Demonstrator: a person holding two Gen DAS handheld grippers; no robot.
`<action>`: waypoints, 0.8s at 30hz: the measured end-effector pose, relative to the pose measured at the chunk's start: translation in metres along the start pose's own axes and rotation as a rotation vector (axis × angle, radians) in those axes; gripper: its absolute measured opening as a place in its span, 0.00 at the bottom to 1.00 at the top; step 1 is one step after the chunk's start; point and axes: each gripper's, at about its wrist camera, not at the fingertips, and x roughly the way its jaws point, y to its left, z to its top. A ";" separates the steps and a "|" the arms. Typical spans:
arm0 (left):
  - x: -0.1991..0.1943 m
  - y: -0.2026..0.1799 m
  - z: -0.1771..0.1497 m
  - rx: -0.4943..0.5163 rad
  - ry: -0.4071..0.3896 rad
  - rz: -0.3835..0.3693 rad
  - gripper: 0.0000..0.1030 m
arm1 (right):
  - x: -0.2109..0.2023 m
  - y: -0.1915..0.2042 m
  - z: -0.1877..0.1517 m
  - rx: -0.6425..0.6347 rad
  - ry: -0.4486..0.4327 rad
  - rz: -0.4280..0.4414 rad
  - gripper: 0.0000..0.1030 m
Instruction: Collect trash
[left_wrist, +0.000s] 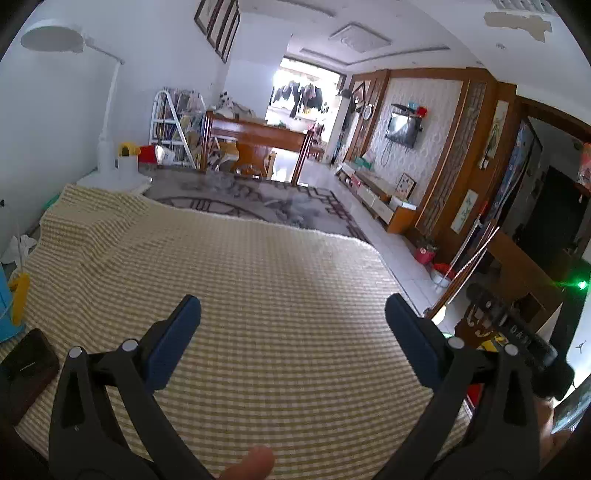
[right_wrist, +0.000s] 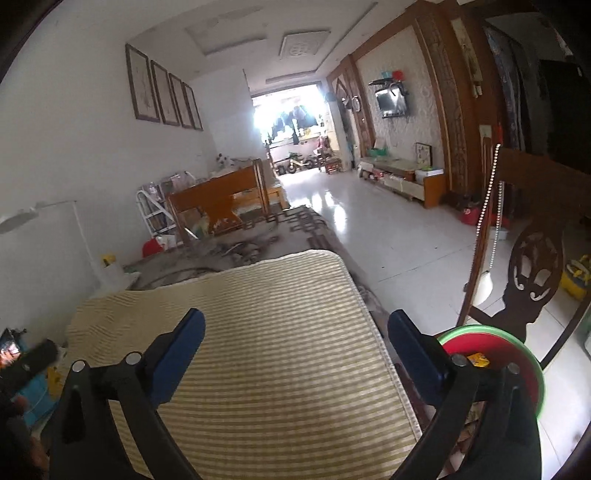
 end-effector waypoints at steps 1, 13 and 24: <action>-0.002 -0.001 0.000 0.001 -0.004 -0.003 0.95 | -0.001 -0.001 -0.002 0.006 -0.004 -0.005 0.93; -0.003 -0.002 -0.005 0.013 -0.001 -0.004 0.95 | -0.007 -0.002 -0.008 -0.018 -0.005 -0.018 0.93; -0.009 -0.006 -0.005 0.020 -0.051 0.007 0.95 | -0.008 0.001 -0.010 -0.031 -0.015 -0.005 0.93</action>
